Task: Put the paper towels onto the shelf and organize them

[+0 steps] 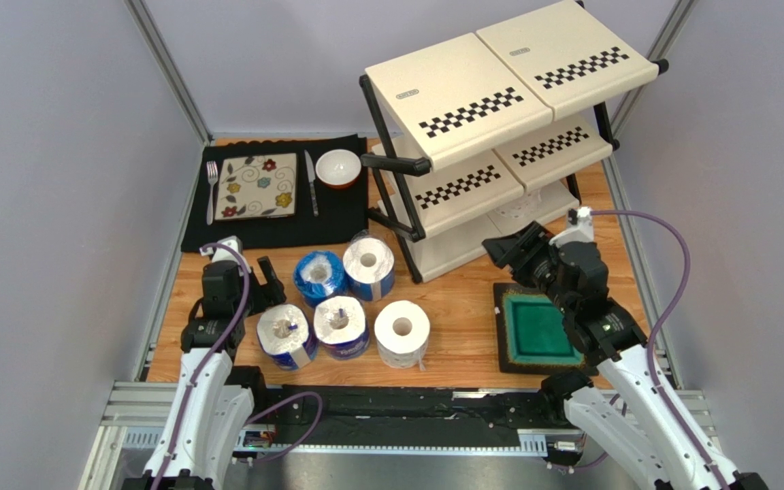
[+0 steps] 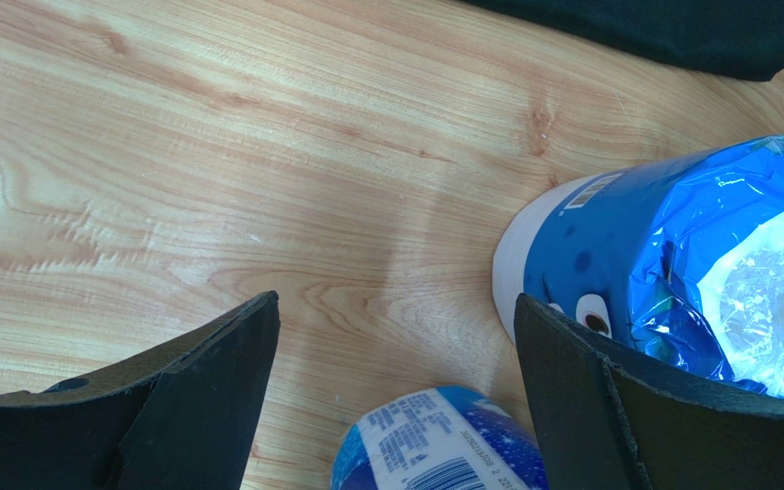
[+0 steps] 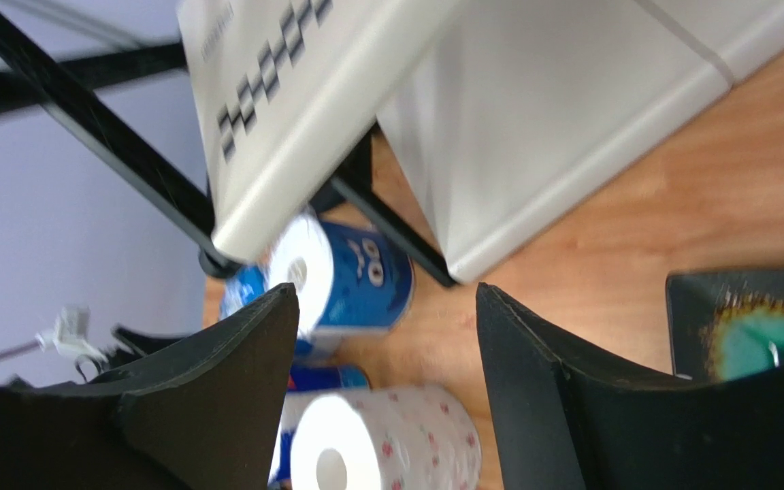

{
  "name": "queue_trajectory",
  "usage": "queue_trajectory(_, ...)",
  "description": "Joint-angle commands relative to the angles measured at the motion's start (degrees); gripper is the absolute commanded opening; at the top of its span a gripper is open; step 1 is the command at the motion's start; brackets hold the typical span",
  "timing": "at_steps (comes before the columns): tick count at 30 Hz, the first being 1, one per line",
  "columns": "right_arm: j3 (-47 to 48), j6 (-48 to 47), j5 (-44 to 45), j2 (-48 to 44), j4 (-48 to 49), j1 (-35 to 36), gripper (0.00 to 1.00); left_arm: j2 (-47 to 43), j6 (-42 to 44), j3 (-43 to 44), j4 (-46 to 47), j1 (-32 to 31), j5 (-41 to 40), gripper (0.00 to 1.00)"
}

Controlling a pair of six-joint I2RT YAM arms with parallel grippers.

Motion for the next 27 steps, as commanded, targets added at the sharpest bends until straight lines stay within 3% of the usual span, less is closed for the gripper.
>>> queue_trajectory(1, 0.33, 0.92, 4.63, 2.5, -8.61, 9.92, 0.68, -0.05, 0.56, 1.12, 1.01, 0.0, 0.45, 0.93)
queue_trajectory(5, 2.42, 0.92, 10.68, 10.48, -9.31, 24.49, 0.68, -0.14, 0.56, 1.12, 0.92, 0.0, 0.45, 0.93)
queue_trajectory(8, 4.54, 0.83, 14.2, 14.89, -9.75, 31.45, 0.68, -0.05, 0.56, 1.12, 1.01, 0.08, 0.45, 0.93)
queue_trajectory(16, 5.51, 1.01, 11.84, 18.33, -6.68, 36.75, 0.7, -0.14, 0.56, 1.04, 0.83, 0.0, 0.45, 0.93)
queue_trajectory(27, 6.21, 0.22, 8.5, 24.13, -3.69, 38.6, 0.76, -0.22, 0.56, 1.04, 0.92, 0.0, 0.53, 0.93)
